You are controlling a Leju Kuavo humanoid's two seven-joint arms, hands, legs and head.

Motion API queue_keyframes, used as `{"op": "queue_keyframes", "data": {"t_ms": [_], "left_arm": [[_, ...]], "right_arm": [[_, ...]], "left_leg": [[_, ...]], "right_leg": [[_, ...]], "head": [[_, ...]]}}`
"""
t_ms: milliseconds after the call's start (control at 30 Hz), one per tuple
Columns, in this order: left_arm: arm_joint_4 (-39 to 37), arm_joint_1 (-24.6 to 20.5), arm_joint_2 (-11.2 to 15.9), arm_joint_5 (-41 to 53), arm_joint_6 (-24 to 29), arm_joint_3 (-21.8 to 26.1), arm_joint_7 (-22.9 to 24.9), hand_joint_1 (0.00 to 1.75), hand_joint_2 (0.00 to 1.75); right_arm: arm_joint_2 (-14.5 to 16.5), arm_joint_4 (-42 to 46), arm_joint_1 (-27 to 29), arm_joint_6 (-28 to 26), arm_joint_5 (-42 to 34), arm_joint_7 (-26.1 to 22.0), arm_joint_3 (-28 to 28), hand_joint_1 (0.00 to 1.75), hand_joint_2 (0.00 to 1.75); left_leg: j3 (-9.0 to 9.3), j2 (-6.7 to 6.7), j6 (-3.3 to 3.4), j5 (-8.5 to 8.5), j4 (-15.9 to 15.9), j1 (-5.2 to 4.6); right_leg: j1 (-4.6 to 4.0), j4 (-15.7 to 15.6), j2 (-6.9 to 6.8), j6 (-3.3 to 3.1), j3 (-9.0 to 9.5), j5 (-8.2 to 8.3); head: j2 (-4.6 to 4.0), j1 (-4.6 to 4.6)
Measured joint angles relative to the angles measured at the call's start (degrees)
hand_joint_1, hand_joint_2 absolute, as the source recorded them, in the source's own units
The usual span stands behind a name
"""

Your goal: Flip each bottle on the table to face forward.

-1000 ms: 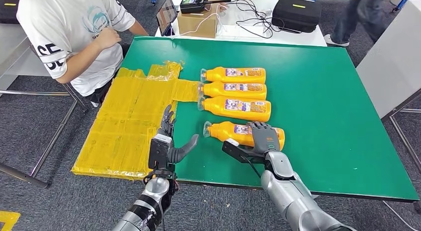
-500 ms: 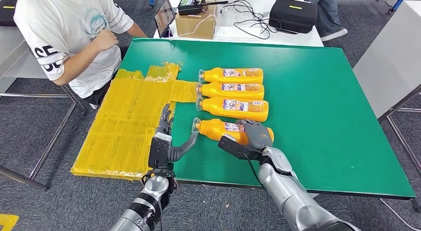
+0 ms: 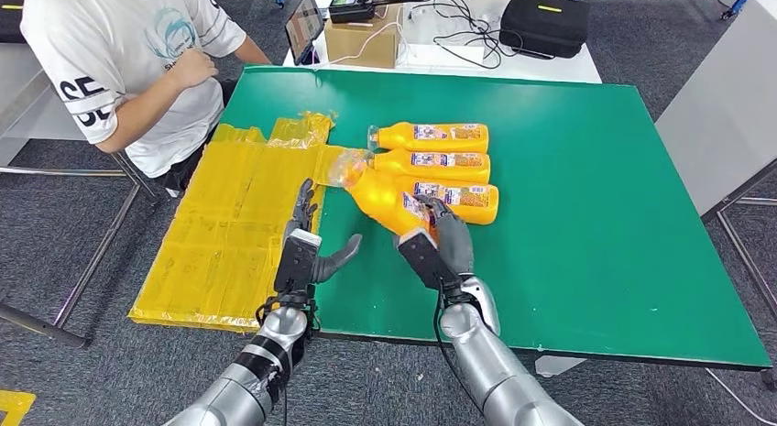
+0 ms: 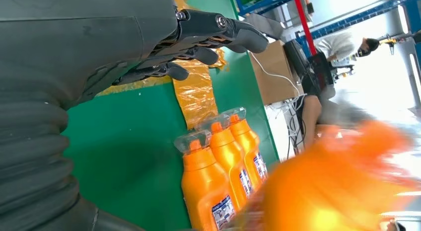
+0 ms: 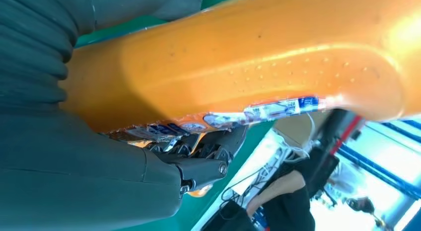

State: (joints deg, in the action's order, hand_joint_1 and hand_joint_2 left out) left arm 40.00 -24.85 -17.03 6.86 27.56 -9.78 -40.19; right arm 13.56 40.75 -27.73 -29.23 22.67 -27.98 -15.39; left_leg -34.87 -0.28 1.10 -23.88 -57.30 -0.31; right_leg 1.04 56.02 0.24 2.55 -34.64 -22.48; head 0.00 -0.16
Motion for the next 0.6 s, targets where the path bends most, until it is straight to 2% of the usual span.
{"op": "queue_keyframes", "data": {"t_ms": [167,600], "left_arm": [[-1.01,-0.80,0.38,0.25,-0.86,0.14,0.00,0.00,1.75],[-1.90,-2.40,0.28,-0.38,-12.05,-0.40,1.70,0.00,1.75]], "right_arm": [[1.36,1.09,0.40,-0.38,-1.59,-1.02,-0.01,1.75,1.75],[4.46,-0.61,-0.69,2.15,-4.12,-3.12,-1.49,1.75,1.75]], "left_leg": [[-0.11,-0.01,0.00,0.00,-0.01,-0.01],[-0.22,0.00,0.00,0.00,0.00,0.00]], "right_leg": [[0.01,-0.01,-0.01,0.00,-0.11,0.00],[0.00,0.00,-0.01,0.00,-0.24,0.00]], "head": [[0.00,0.00],[0.01,0.01]]}}
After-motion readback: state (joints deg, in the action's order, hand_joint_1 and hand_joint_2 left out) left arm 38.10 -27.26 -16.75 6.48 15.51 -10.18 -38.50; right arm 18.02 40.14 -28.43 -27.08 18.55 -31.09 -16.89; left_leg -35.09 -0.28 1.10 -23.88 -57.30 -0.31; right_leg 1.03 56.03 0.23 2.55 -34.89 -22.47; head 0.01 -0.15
